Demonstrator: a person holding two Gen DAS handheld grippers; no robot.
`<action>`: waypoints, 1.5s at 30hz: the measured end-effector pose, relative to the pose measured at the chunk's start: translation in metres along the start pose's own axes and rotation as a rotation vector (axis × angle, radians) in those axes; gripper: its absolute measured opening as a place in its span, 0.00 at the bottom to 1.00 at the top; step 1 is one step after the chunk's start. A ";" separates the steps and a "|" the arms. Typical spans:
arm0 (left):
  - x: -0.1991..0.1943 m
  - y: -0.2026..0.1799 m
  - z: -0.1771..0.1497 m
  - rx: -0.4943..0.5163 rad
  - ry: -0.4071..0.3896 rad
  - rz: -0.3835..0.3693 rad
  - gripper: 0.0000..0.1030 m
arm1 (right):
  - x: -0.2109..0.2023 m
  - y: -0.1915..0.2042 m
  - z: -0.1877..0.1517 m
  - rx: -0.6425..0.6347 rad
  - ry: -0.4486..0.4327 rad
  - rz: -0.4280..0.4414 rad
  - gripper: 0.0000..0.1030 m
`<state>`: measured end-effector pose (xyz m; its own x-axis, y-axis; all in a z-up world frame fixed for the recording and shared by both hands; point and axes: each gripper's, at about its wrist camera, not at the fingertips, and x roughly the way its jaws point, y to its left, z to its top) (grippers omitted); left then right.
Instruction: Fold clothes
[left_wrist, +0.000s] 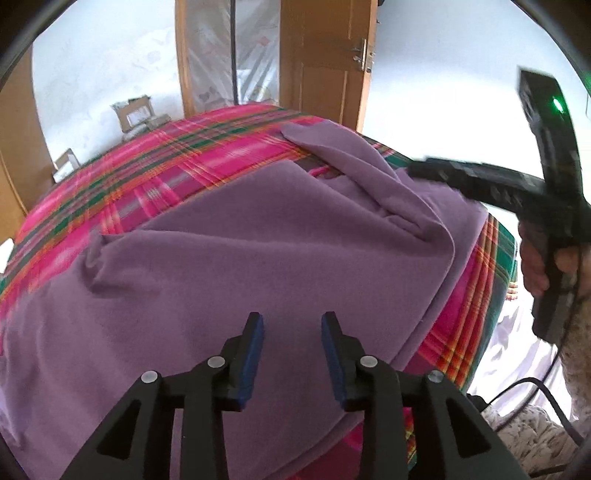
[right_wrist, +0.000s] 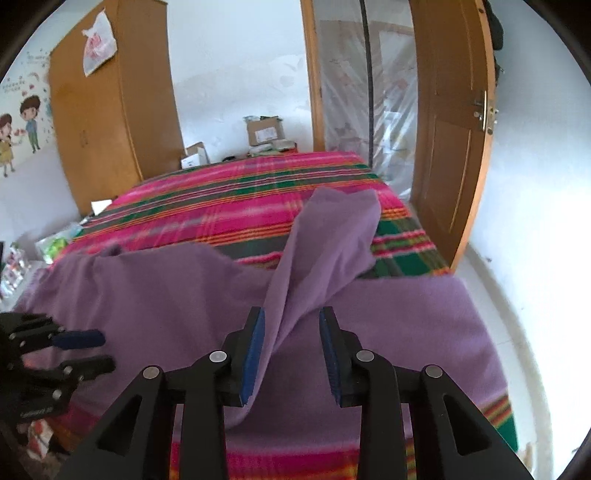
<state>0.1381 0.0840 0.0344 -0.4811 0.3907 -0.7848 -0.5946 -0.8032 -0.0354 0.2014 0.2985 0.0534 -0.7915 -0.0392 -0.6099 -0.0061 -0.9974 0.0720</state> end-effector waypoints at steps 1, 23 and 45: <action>0.003 -0.001 0.000 0.006 0.012 -0.004 0.33 | 0.005 0.000 0.006 -0.005 -0.003 0.012 0.31; 0.015 0.006 0.009 0.014 0.002 -0.040 0.35 | 0.124 0.002 0.082 -0.119 0.163 -0.031 0.31; 0.017 -0.004 0.009 0.027 0.003 0.006 0.38 | 0.116 -0.034 0.075 -0.010 0.154 -0.076 0.03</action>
<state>0.1260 0.0978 0.0267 -0.4829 0.3847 -0.7866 -0.6088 -0.7932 -0.0142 0.0635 0.3329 0.0393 -0.6856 0.0286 -0.7274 -0.0562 -0.9983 0.0137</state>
